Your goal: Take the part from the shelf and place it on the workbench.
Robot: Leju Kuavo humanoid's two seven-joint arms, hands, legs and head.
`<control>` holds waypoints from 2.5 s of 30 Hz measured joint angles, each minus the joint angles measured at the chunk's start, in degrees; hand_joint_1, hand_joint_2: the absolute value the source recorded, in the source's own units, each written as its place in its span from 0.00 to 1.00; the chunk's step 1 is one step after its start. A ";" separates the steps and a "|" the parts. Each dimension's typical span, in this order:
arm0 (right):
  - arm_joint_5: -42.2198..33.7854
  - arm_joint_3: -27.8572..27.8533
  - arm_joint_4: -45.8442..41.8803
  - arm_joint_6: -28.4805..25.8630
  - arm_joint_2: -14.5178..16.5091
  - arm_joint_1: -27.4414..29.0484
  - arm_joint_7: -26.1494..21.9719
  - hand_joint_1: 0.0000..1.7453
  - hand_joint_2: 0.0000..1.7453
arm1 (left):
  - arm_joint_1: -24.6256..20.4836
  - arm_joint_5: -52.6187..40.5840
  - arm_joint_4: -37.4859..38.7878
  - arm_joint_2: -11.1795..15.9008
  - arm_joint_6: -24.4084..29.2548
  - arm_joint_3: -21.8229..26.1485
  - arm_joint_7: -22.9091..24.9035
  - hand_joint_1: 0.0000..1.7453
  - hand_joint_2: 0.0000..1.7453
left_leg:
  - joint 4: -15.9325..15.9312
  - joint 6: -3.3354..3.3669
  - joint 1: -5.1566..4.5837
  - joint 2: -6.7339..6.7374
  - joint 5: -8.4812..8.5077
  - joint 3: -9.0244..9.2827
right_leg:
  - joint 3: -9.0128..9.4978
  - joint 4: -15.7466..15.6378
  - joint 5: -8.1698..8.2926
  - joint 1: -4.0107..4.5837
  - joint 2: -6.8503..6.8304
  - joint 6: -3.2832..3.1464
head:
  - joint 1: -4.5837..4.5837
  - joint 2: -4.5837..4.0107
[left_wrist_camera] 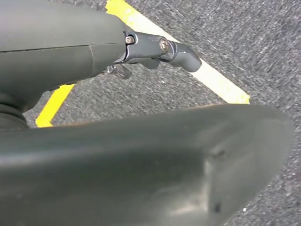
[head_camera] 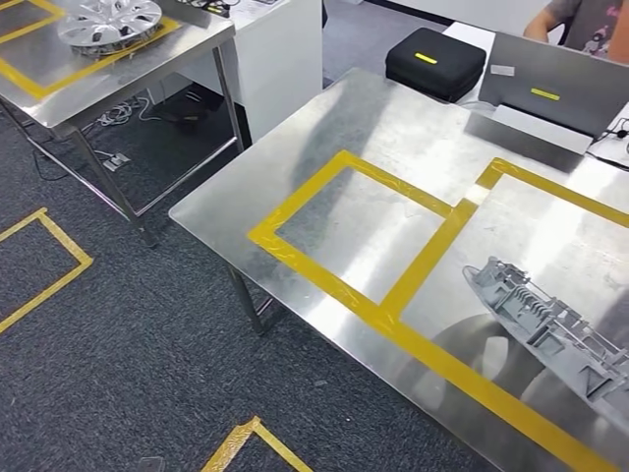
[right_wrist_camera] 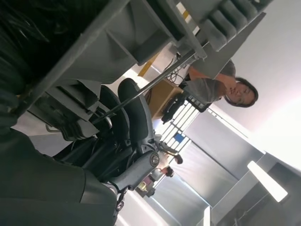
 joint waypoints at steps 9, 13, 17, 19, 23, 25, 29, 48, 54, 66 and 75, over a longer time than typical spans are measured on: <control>1.58 -0.83 0.46 3.59 0.01 0.01 1.37 1.00 1.00 | -0.04 -0.10 0.00 0.22 0.25 1.01 0.44 0.00 0.00 | -9.12 1.58 0.04 0.42 2.97 3.51 | -4.58 7.17 -3.94 -0.18 -1.14 2.16 | 0.40 0.00; 1.92 -0.93 0.99 4.78 0.02 -0.06 1.63 1.00 1.00 | 0.16 -0.10 0.00 0.22 0.25 1.13 0.48 0.00 0.00 | -9.03 1.60 -0.08 2.24 2.87 3.45 | -7.91 14.78 -5.82 -0.34 -2.01 2.81 | 0.46 0.00; 2.05 -1.28 1.36 5.86 0.02 -0.35 1.75 1.00 1.00 | 0.01 -0.12 0.00 0.22 0.25 1.19 0.29 0.00 0.00 | -8.53 0.75 -0.26 3.42 2.30 3.73 | -0.28 0.73 -0.42 -0.16 -4.15 2.36 | 0.44 0.00; 2.04 -1.55 1.54 6.53 0.02 -0.51 1.87 1.00 1.00 | -0.06 -0.18 0.00 0.27 0.24 1.23 0.08 0.00 0.00 | -8.32 0.25 -0.42 3.86 2.16 3.75 | 0.47 -0.46 -0.44 0.12 -4.01 1.61 | 0.39 0.00; 2.05 -1.92 1.76 7.61 0.02 -0.62 2.17 1.00 1.00 | -0.25 -0.41 0.00 0.33 0.23 1.43 -0.27 0.00 0.00 | -4.99 -0.87 -0.05 2.90 -0.44 2.58 | 0.56 -0.87 0.08 -0.17 -2.93 0.31 | 0.21 0.00; 2.11 -1.98 1.92 8.26 0.02 -0.86 2.40 1.00 1.00 | -0.18 -0.53 0.00 0.32 0.22 1.53 -0.33 0.00 0.00 | 2.56 -1.25 0.19 1.61 -4.41 -0.72 | 0.42 -0.87 0.17 -0.17 -2.41 -0.03 | 0.04 0.00; 2.13 -2.34 2.37 8.79 0.02 -1.04 2.66 1.00 1.00 | 0.03 -0.62 0.00 0.26 0.19 1.73 -0.34 0.00 0.00 | 5.95 -1.14 0.30 1.07 -3.58 -2.31 | 0.43 -0.74 0.21 -0.10 -0.96 -0.08 | 0.05 0.00; 1.37 -5.24 3.83 12.80 0.02 -1.83 5.59 1.00 1.00 | -0.16 -1.24 0.00 0.32 0.25 2.63 -0.26 0.00 0.00 | -8.58 0.77 -0.05 2.71 2.41 3.72 | 0.72 -0.39 -0.33 -0.07 -3.30 2.21 | 0.52 0.00; 1.57 -6.22 4.27 14.51 0.03 -2.31 5.66 1.00 1.00 | -0.40 -1.72 0.00 0.44 0.24 2.93 -0.63 0.00 0.00 | -3.79 -1.04 0.29 2.02 -0.93 1.80 | 1.24 -1.68 0.22 -0.23 -2.75 0.28 | 0.24 0.00; 1.74 -6.86 5.69 16.04 0.04 -3.44 5.85 1.00 1.00 | -0.13 -1.92 0.00 0.56 0.28 4.16 -0.36 0.00 0.00 | -8.01 -0.24 0.39 0.24 2.33 3.36 | 0.82 -1.31 0.45 0.00 -1.10 1.63 | 0.09 0.00; 1.73 -7.44 6.44 16.08 0.04 -3.74 5.92 1.00 1.00 | 0.00 -1.91 0.00 0.52 0.26 4.28 -0.37 0.00 0.00 | -8.76 1.59 0.29 1.46 3.15 3.01 | -7.20 15.21 -6.70 -0.31 -1.85 3.03 | 0.46 0.00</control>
